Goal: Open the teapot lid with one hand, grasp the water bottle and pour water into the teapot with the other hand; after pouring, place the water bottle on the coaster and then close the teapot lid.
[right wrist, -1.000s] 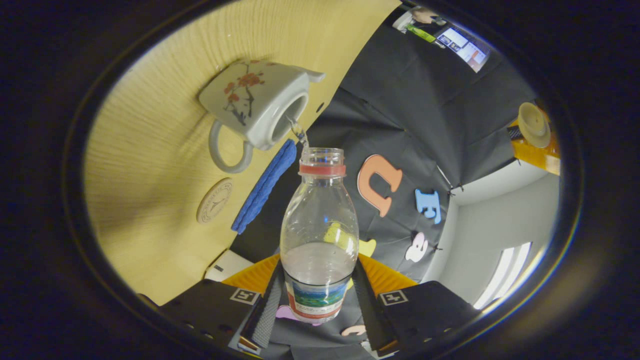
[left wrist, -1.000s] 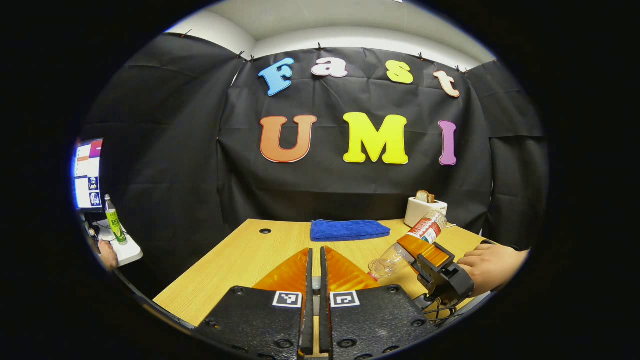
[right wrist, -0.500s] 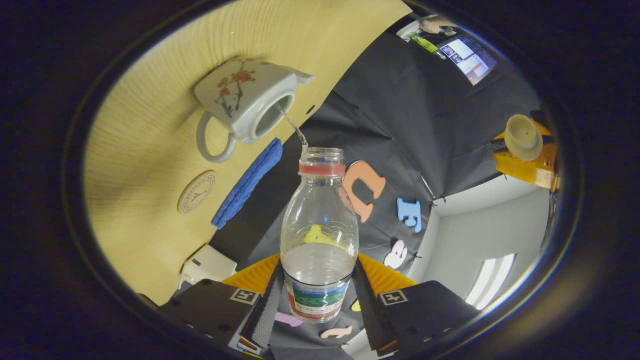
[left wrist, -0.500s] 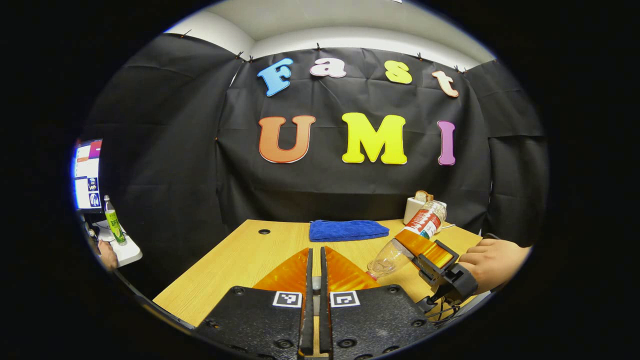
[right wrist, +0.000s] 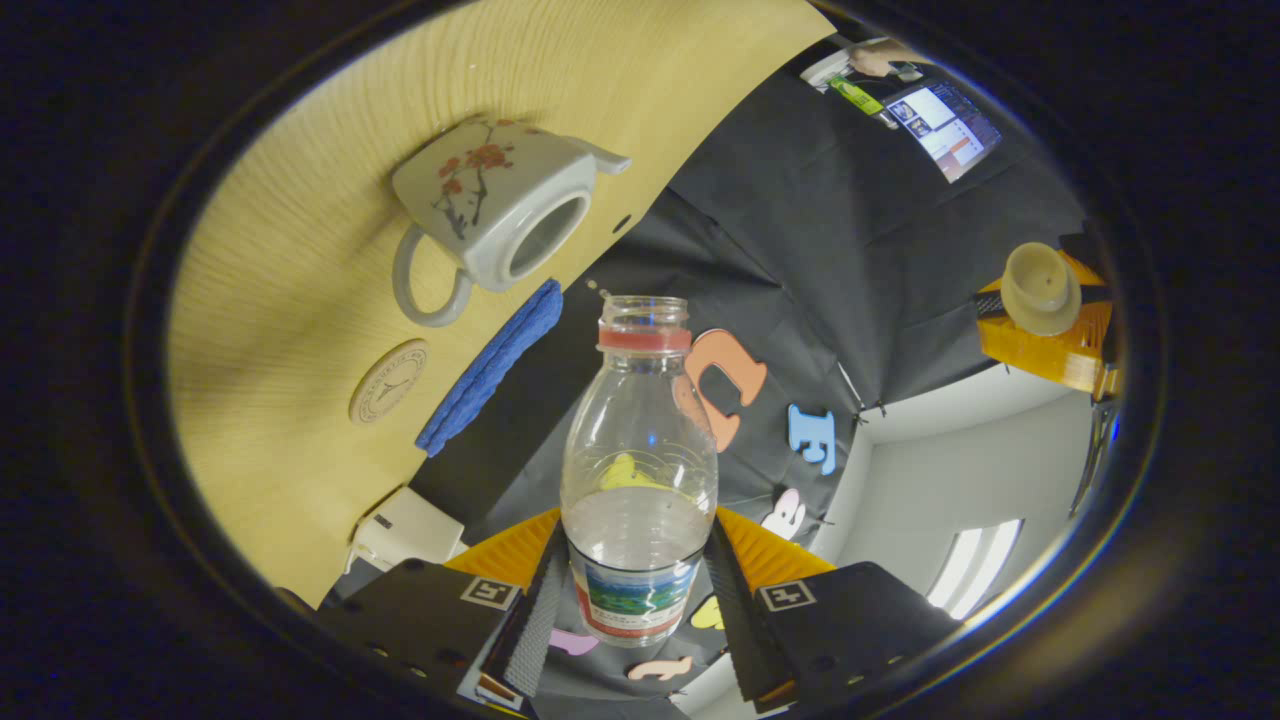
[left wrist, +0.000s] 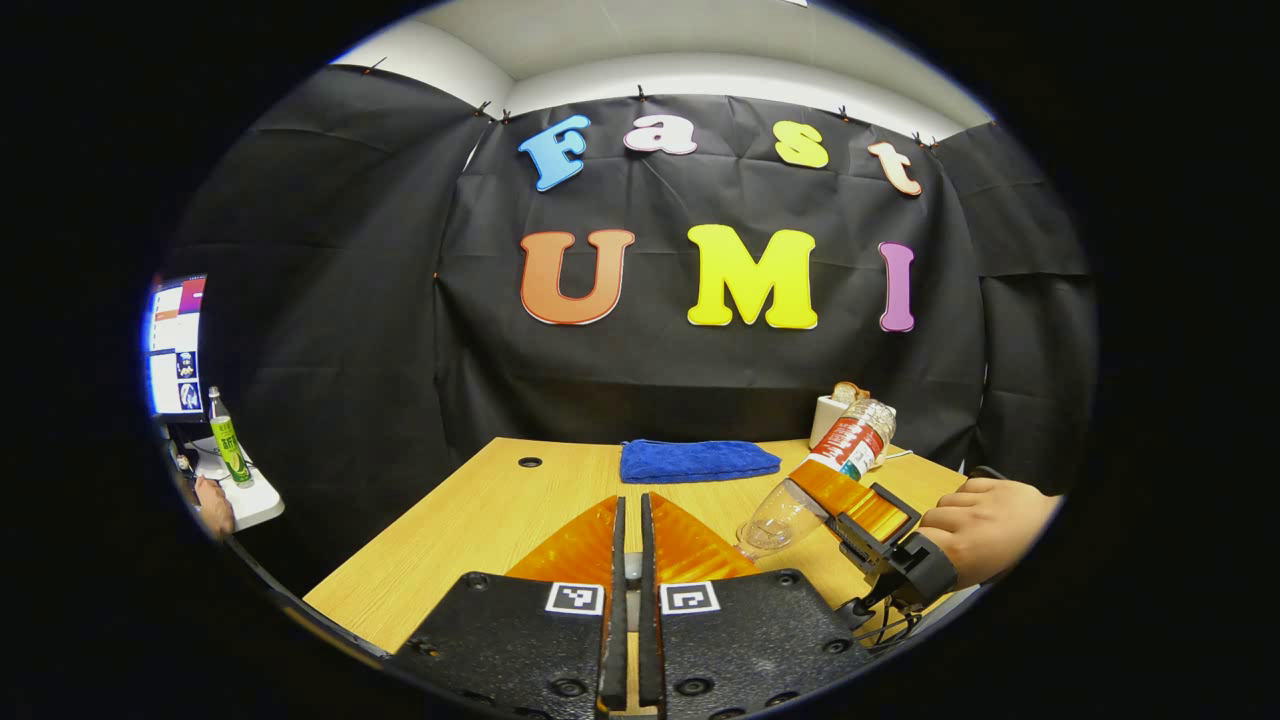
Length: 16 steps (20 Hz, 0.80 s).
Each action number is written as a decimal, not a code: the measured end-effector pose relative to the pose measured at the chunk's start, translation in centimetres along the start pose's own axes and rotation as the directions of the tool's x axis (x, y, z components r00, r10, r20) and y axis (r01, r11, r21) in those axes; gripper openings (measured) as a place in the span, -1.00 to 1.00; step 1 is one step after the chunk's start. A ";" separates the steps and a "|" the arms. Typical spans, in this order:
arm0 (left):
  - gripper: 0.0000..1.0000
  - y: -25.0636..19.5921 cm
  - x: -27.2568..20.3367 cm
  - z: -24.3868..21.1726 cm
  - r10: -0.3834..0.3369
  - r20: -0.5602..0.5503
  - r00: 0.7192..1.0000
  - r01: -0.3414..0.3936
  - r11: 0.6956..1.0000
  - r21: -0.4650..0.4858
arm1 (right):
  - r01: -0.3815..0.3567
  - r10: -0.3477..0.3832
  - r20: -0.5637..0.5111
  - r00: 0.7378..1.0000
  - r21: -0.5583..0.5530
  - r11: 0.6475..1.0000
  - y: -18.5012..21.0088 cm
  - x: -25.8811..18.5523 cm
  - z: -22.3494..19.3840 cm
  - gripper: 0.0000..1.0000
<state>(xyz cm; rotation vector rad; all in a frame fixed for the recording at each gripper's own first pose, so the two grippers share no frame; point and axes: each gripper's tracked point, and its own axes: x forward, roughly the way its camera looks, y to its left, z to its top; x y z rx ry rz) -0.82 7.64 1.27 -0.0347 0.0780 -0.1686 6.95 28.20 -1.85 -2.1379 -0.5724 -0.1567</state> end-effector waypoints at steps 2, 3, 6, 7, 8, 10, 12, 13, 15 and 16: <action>-0.86 0.0 0.3 -0.4 0.005 -0.008 1.000 -0.005 1.000 0.006 | 0.029 -0.029 0.005 1.000 -0.023 0.999 -0.4 0.0 0.1 0.46; -0.86 0.1 0.5 -0.7 0.008 -0.014 1.000 -0.008 1.000 0.010 | 0.036 -0.036 0.008 0.999 -0.030 0.999 -0.5 0.0 0.2 0.43; -0.87 0.5 1.1 -1.0 0.022 -0.021 1.000 -0.022 1.000 0.001 | 0.039 -0.039 0.004 0.999 -0.004 0.999 -0.4 0.0 0.1 0.46; -0.87 0.5 1.4 -1.3 0.022 -0.027 0.999 -0.023 1.000 -0.007 | 0.036 -0.036 -0.007 0.999 0.014 0.999 -0.2 -0.1 -0.2 0.43; -0.87 0.4 1.7 -1.6 0.023 -0.033 0.999 -0.023 1.000 -0.013 | 0.036 -0.035 -0.015 0.999 0.030 0.999 -0.1 -0.2 -0.4 0.46; -0.87 1.0 2.3 -2.1 0.039 -0.043 0.998 -0.039 0.999 -0.014 | 0.016 -0.015 -0.019 1.000 0.080 0.997 0.7 -0.4 -0.4 0.43; -0.87 1.5 2.9 -2.9 0.051 -0.059 0.997 -0.052 0.998 -0.016 | -0.019 0.024 -0.023 0.999 0.193 0.981 2.2 -0.7 -0.5 0.43; -0.87 1.9 3.1 -3.0 0.060 -0.062 0.996 -0.061 0.998 -0.014 | -0.050 0.058 -0.024 0.998 0.272 0.961 3.1 -1.0 -0.5 0.48; -0.87 2.6 3.8 -3.5 0.082 -0.067 0.994 -0.084 0.996 -0.028 | -0.096 0.123 -0.037 0.992 0.426 0.899 4.8 -1.3 -0.8 0.43; -0.87 2.8 4.1 -4.0 0.091 -0.077 0.993 -0.095 0.994 -0.047 | -0.092 0.130 -0.046 0.990 0.485 0.870 4.8 -1.5 -1.0 0.48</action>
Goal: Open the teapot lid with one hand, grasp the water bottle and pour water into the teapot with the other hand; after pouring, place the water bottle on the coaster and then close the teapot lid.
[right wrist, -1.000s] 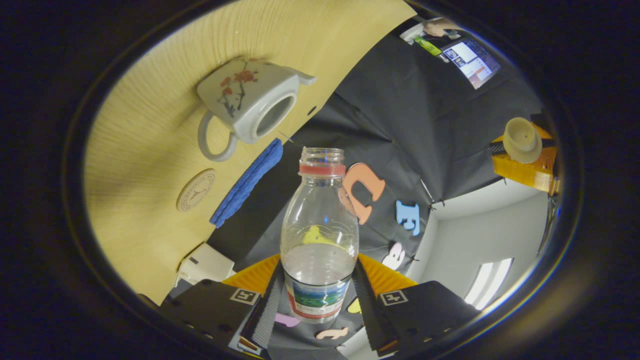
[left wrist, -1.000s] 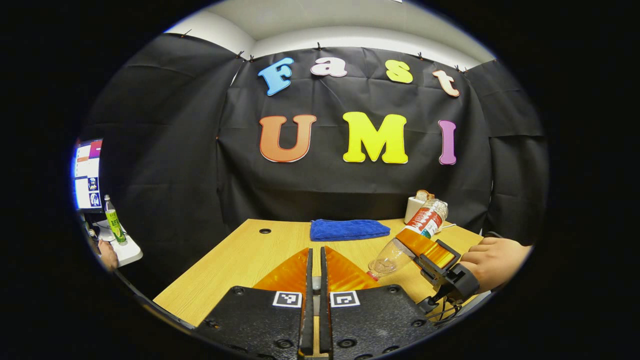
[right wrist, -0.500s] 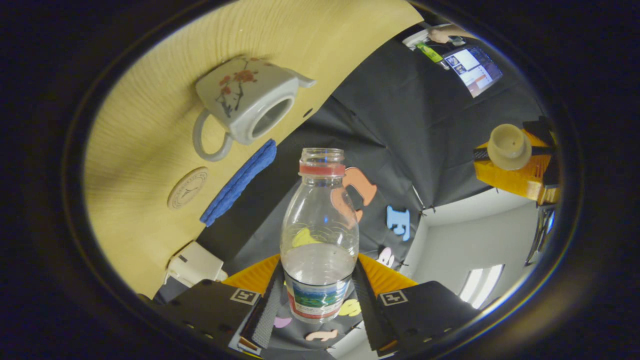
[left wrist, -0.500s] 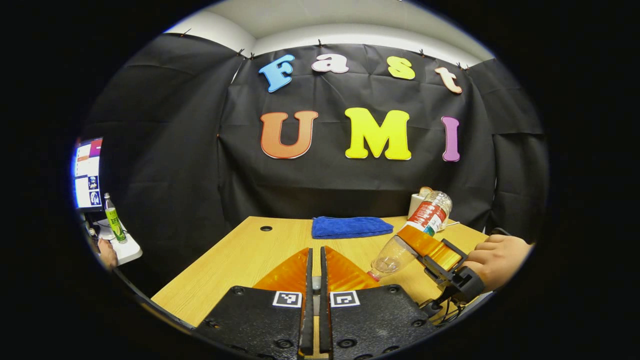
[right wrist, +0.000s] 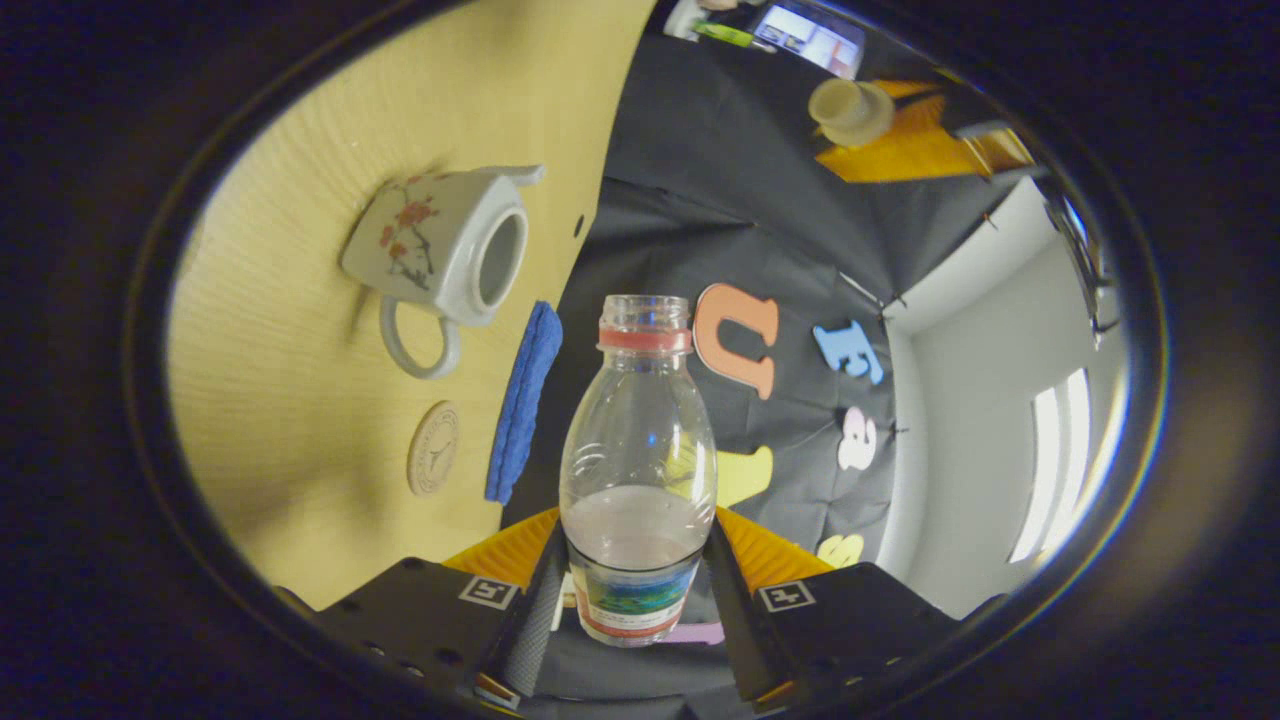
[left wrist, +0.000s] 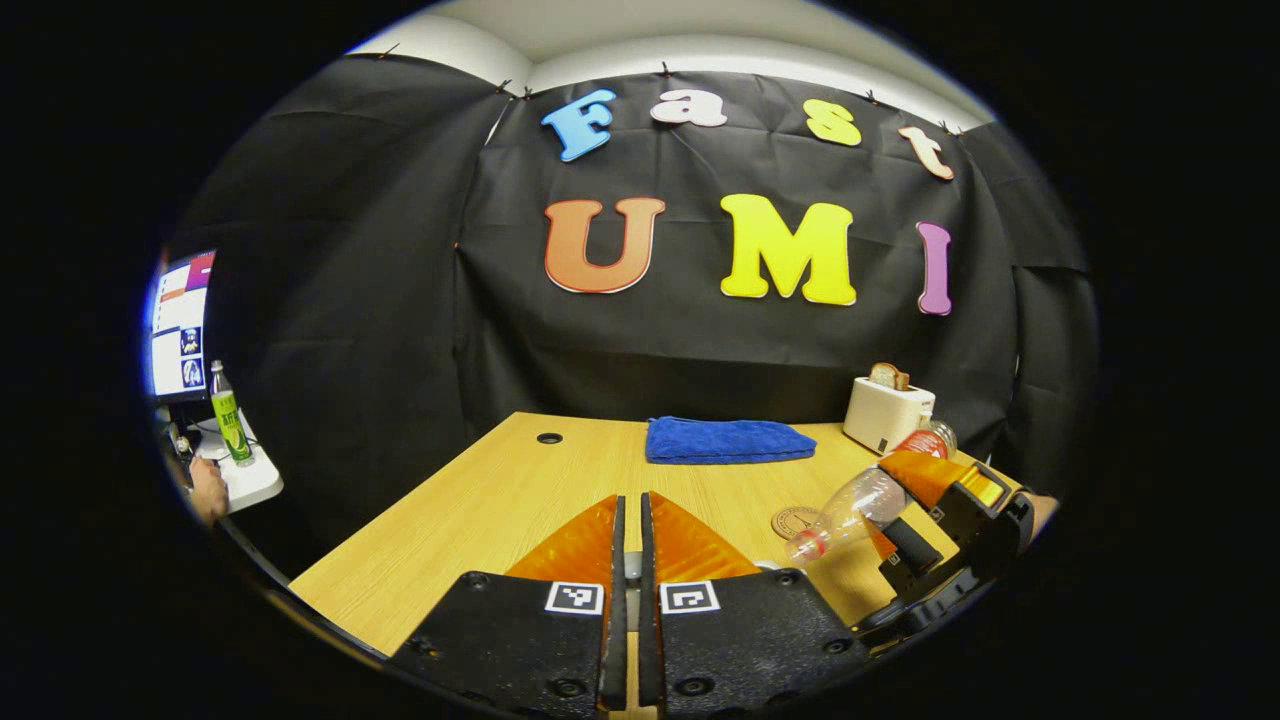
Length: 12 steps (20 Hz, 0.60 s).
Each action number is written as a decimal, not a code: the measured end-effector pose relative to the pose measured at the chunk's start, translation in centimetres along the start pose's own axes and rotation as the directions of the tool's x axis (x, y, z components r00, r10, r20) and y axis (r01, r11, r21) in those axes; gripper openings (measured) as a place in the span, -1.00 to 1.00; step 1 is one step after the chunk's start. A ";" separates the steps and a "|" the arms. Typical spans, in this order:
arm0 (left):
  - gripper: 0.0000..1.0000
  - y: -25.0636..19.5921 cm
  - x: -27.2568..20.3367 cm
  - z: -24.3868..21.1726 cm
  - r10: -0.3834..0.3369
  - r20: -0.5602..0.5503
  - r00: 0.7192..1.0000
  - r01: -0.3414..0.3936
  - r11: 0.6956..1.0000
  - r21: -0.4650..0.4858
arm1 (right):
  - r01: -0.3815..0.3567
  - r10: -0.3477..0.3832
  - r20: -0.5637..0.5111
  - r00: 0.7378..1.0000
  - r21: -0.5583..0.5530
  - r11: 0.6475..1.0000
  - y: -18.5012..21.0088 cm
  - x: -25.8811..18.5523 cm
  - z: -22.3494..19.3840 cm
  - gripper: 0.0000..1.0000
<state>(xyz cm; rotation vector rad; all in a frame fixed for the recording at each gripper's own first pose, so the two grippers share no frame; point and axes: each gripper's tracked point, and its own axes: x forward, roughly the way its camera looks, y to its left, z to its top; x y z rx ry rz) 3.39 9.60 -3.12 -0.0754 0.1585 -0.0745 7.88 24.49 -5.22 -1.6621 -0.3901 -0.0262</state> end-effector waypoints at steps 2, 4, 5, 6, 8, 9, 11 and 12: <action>-0.86 -0.4 0.4 -0.7 0.001 -0.019 1.000 -0.001 1.000 -0.009 | 0.000 0.000 0.002 1.000 0.095 0.995 -0.1 -0.1 -0.3 0.48; -0.87 -0.2 0.8 -1.2 0.021 -0.034 0.999 -0.021 1.000 0.008 | -0.010 0.012 -0.009 1.000 0.214 0.977 -0.1 -0.1 -1.4 0.48; -0.87 -0.3 0.9 -1.2 0.026 -0.035 0.999 -0.026 1.000 0.012 | -0.020 0.025 -0.016 1.000 0.282 0.959 -0.1 -0.1 -1.9 0.46; -0.87 -0.4 0.8 -1.2 0.026 -0.033 0.999 -0.026 1.000 0.012 | -0.030 0.040 -0.020 0.999 0.342 0.939 -0.1 -0.2 -2.3 0.43; -0.87 -0.7 0.8 -0.9 0.029 -0.022 0.999 -0.028 0.999 0.023 | -0.042 0.062 -0.029 0.998 0.463 0.885 -0.5 -0.1 -2.9 0.48; -0.87 -0.9 0.7 -0.7 0.031 -0.015 0.999 -0.030 0.999 0.033 | -0.051 0.078 -0.030 0.997 0.519 0.853 -0.6 0.0 -3.1 0.48; -0.87 -1.1 0.6 -0.5 0.027 -0.006 1.000 -0.027 0.999 0.037 | -0.071 0.115 -0.030 0.993 0.629 0.774 -0.8 0.5 -3.6 0.43; -0.86 -1.2 0.5 -0.4 0.024 -0.004 1.000 -0.024 0.999 0.033 | -0.083 0.139 -0.028 0.990 0.678 0.730 -0.8 0.8 -3.8 0.43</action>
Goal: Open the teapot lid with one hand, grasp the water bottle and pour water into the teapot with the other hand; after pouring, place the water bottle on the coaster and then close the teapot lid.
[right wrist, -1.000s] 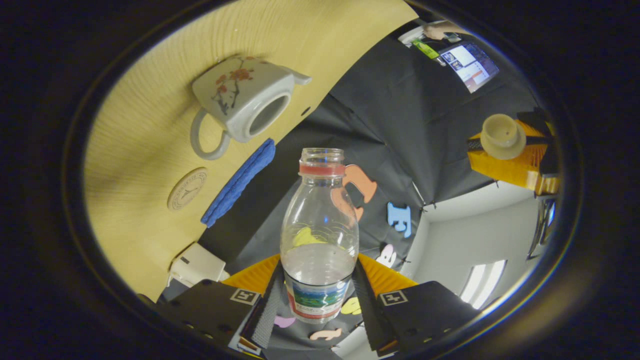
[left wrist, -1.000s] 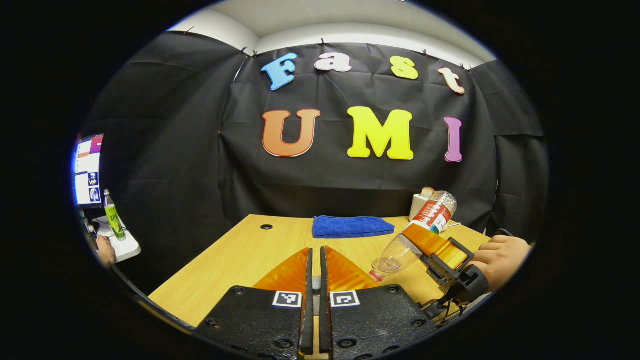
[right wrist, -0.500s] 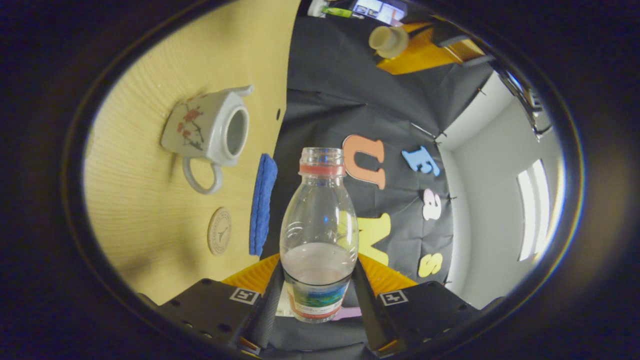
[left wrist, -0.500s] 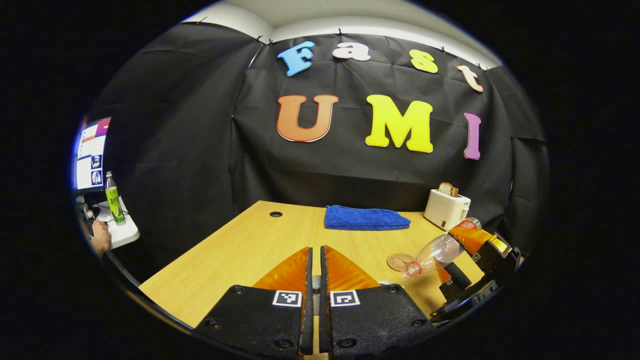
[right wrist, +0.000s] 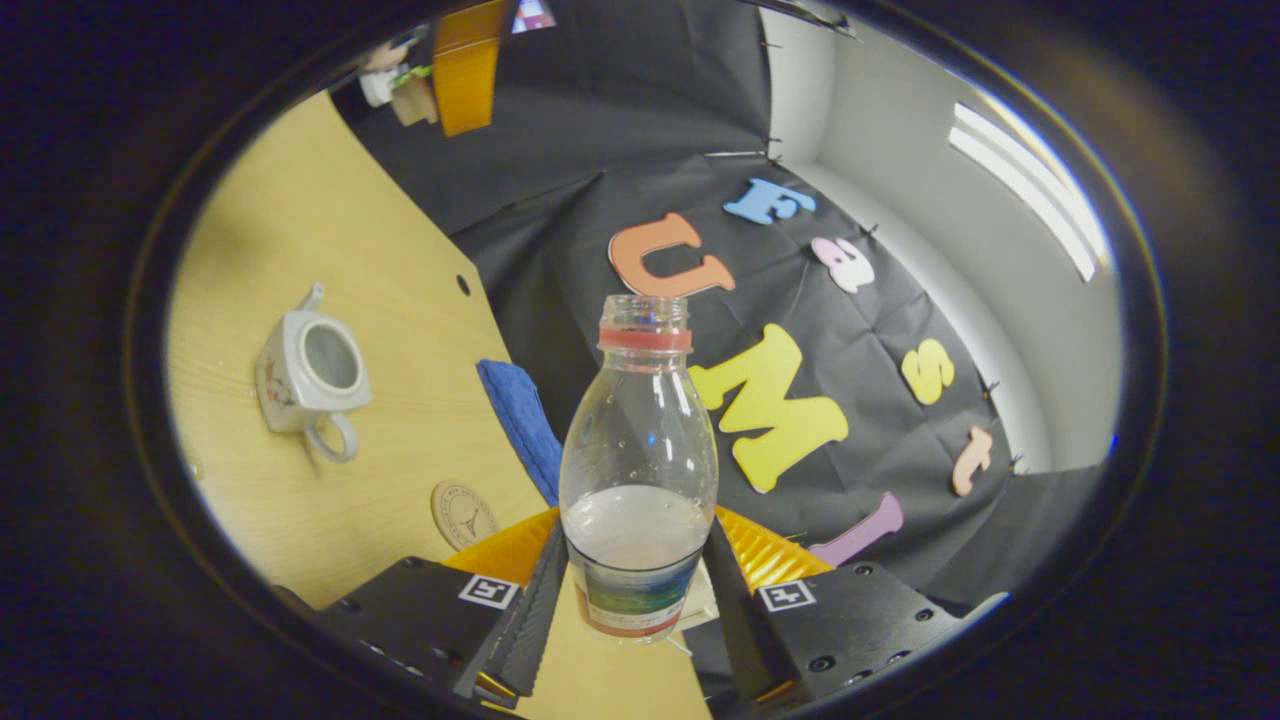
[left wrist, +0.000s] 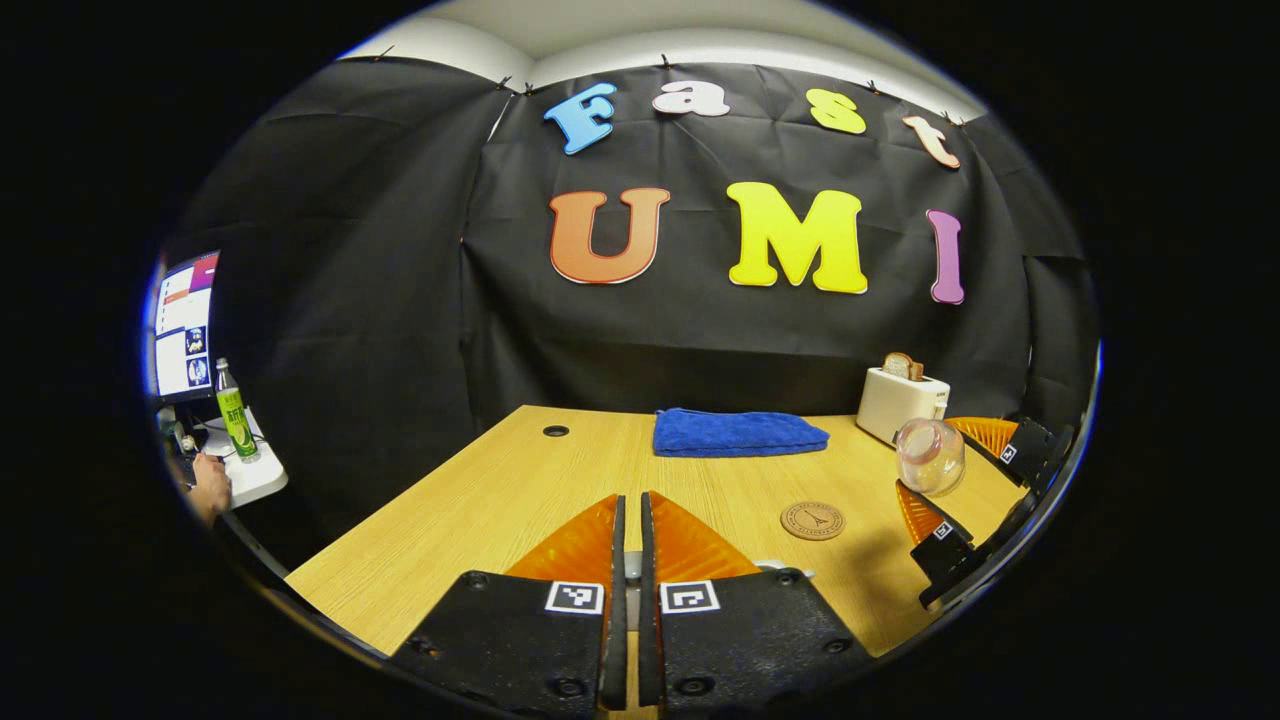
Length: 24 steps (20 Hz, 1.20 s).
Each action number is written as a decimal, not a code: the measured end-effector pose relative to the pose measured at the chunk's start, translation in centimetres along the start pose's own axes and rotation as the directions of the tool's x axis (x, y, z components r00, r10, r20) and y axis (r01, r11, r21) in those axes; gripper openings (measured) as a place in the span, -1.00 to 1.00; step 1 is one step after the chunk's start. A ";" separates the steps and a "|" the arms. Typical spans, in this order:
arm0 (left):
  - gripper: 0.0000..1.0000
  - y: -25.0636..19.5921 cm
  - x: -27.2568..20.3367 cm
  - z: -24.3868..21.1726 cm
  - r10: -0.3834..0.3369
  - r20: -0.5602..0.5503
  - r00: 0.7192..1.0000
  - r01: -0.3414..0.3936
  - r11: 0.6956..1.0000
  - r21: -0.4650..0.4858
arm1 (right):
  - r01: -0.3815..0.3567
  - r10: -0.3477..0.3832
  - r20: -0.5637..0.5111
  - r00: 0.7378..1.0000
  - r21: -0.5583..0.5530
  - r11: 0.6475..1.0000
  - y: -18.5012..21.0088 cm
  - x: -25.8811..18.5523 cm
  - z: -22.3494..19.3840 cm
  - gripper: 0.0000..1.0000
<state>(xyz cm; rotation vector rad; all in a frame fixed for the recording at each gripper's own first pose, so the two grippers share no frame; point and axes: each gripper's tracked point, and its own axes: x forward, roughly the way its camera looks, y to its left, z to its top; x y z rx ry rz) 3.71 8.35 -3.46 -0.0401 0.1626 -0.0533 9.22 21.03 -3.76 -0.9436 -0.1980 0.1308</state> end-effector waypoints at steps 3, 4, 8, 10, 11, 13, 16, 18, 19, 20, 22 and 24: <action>-0.86 -0.1 -0.2 -0.1 0.000 0.000 1.000 0.000 1.000 0.010 | -0.040 0.046 -0.026 0.999 0.200 0.979 -0.9 1.4 0.0 0.48; -0.86 0.1 -0.1 -0.1 0.002 -0.001 1.000 -0.002 1.000 0.011 | -0.050 0.062 -0.035 0.997 0.275 0.960 -1.0 1.9 -0.1 0.48; -0.87 0.1 -0.1 -0.2 0.002 -0.008 1.000 -0.002 1.000 0.013 | -0.123 0.168 -0.018 0.986 0.606 0.786 -0.6 4.5 0.5 0.48; -0.86 0.3 0.1 -0.2 0.002 -0.008 1.000 -0.002 1.000 0.011 | -0.124 0.204 -0.029 0.979 0.710 0.694 -0.1 6.2 0.1 0.43; -0.86 0.2 0.1 -0.3 0.002 -0.008 1.000 -0.002 1.000 0.009 | -0.120 0.218 -0.034 0.975 0.747 0.654 0.3 6.9 -0.3 0.43; -0.86 0.3 0.1 -0.4 0.006 -0.010 1.000 -0.006 1.000 0.013 | -0.124 0.268 -0.050 0.962 0.797 0.592 2.0 8.0 -1.0 0.43; -0.87 0.3 0.4 -0.9 0.013 -0.022 1.000 -0.012 0.999 0.030 | -0.115 0.281 -0.070 0.957 0.798 0.591 3.8 10.2 -1.3 0.45; -0.86 0.0 0.7 -1.2 0.012 -0.032 0.999 -0.011 0.999 0.042 | -0.114 0.288 -0.079 0.954 0.794 0.597 5.2 11.1 -1.4 0.44; -0.86 -0.1 0.8 -1.4 0.012 -0.036 0.999 -0.010 0.999 0.046 | -0.121 0.299 -0.081 0.951 0.792 0.599 5.7 11.3 -1.4 0.45; -0.86 -0.2 0.9 -1.6 0.011 -0.042 0.999 -0.008 0.999 0.048 | -0.119 0.300 -0.083 0.950 0.793 0.597 6.0 11.4 -1.4 0.43; -0.86 -0.5 1.0 -1.7 0.009 -0.048 0.999 -0.006 0.999 0.048 | -0.118 0.309 -0.089 0.947 0.798 0.591 6.7 11.6 -1.7 0.45; -0.86 -0.7 1.1 -1.9 0.005 -0.052 0.999 -0.002 0.999 0.050 | -0.121 0.314 -0.089 0.945 0.798 0.591 6.9 11.7 -1.9 0.45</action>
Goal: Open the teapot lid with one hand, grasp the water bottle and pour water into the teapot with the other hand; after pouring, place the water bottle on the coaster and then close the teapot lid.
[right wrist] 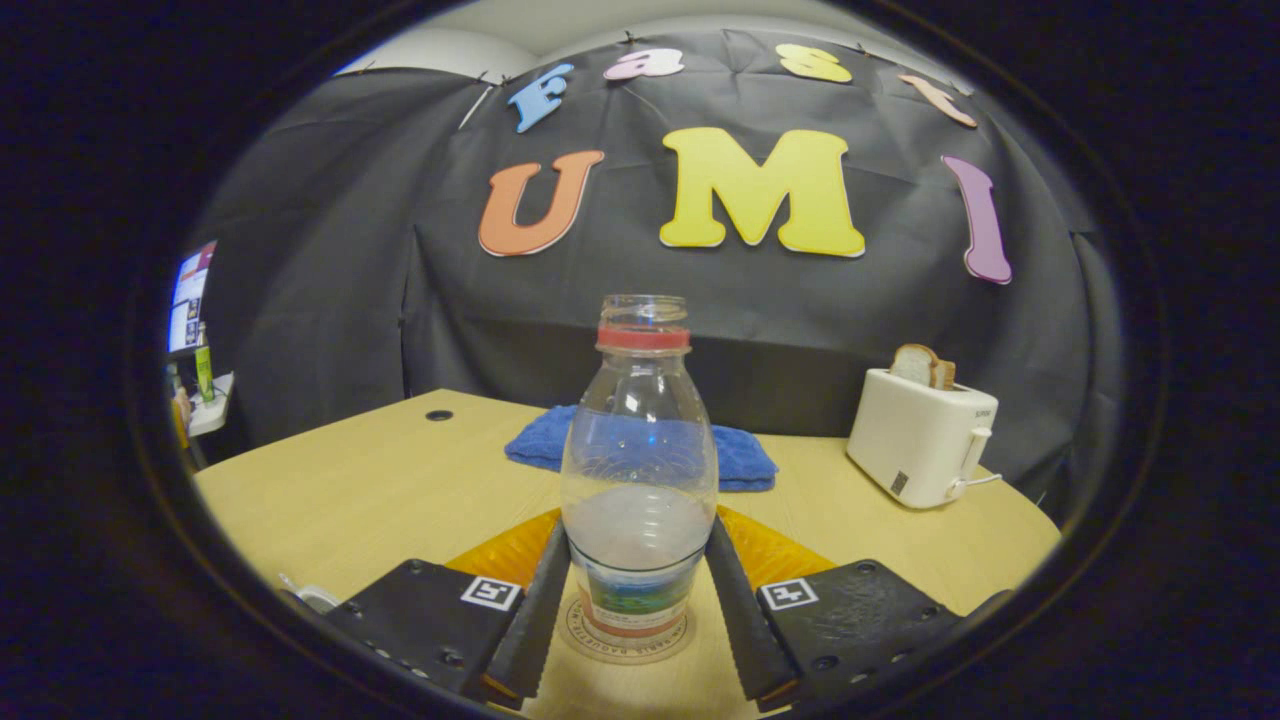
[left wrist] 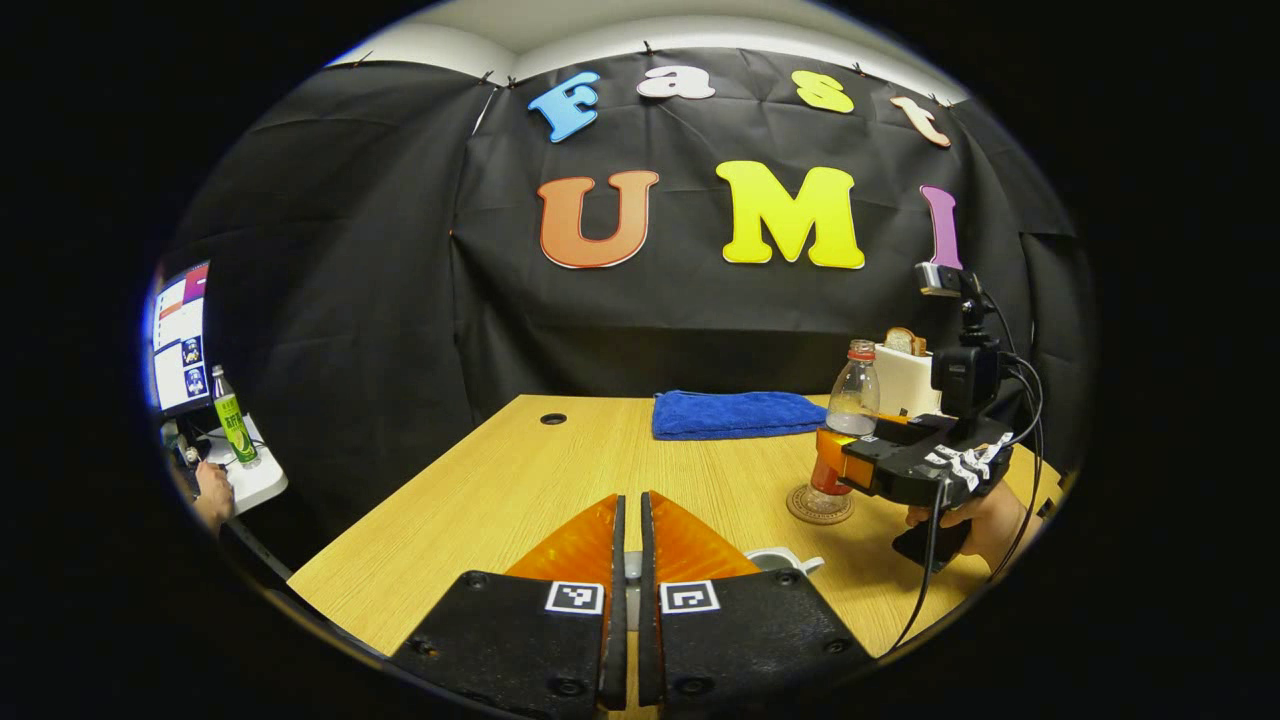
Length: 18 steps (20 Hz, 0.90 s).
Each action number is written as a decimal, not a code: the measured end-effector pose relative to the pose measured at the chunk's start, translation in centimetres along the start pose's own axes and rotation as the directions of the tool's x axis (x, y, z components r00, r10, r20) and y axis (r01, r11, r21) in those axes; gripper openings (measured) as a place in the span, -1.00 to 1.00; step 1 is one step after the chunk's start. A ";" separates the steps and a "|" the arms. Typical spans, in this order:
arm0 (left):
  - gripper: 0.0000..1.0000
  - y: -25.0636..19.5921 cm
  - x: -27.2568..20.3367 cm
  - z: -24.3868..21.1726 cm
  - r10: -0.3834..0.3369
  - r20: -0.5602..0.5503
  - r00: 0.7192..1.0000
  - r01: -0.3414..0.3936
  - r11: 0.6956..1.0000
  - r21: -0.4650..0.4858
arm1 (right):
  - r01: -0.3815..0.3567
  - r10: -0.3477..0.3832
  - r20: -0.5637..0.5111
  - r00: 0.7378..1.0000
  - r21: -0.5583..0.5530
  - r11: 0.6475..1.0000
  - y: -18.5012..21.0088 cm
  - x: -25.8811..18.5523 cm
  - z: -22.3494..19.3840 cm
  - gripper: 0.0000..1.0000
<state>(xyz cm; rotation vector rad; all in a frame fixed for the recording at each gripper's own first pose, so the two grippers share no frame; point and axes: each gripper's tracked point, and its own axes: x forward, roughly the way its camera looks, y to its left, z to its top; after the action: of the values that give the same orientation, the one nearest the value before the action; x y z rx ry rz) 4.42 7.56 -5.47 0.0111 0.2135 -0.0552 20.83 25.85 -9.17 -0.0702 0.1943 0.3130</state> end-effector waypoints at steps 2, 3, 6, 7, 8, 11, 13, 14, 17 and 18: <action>-0.86 0.1 0.0 0.2 0.001 0.002 1.000 -0.001 1.000 0.002 | -0.008 0.008 0.003 1.000 0.008 1.000 0.0 0.1 0.1 0.51; -0.87 0.0 0.0 0.2 0.001 0.003 1.000 -0.001 1.000 0.002 | -0.020 0.020 0.000 1.000 0.008 1.000 0.2 0.1 0.1 0.51; -0.86 0.0 -0.1 0.1 -0.001 0.001 1.000 0.001 1.000 0.001 | -0.050 0.049 0.019 0.999 0.040 0.998 0.4 -0.6 0.5 0.96; -0.86 -0.2 0.0 0.2 -0.001 0.001 1.000 0.001 1.000 0.002 | -0.061 0.059 0.037 0.998 0.049 0.997 0.5 -0.9 1.1 0.96; -0.87 -0.2 0.0 0.1 -0.002 0.001 1.000 0.002 1.000 0.002 | -0.057 0.055 0.053 0.997 0.050 0.997 0.4 -1.2 1.5 0.96; -0.86 -0.5 0.1 0.1 -0.010 0.001 1.000 0.010 1.000 0.001 | -0.054 0.050 0.091 0.995 0.046 0.997 -0.1 -2.5 2.7 0.96; -0.86 -1.0 0.2 0.1 -0.016 0.006 1.000 0.016 1.000 -0.001 | -0.050 0.044 0.110 0.993 0.045 0.998 -0.4 -3.3 3.2 0.96; -0.86 -1.2 0.3 0.1 -0.025 0.011 1.000 0.025 1.000 -0.004 | -0.051 0.045 0.122 0.992 0.046 0.998 -0.5 -3.9 3.6 0.95; -0.87 -3.0 1.0 -0.5 -0.084 0.015 0.996 0.085 0.996 -0.009 | -0.047 0.040 0.170 0.985 0.035 0.998 -1.3 -6.1 4.6 0.96; -0.87 -3.6 1.5 -0.7 -0.099 0.022 0.995 0.099 0.995 0.001 | -0.051 0.044 0.188 0.981 0.033 0.998 -1.4 -6.9 4.8 0.94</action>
<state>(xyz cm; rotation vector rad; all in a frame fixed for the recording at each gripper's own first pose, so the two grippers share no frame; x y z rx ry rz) 5.54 3.94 -6.48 -0.0006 0.1918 -0.1539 15.66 22.92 -3.05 0.0011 0.0152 0.3615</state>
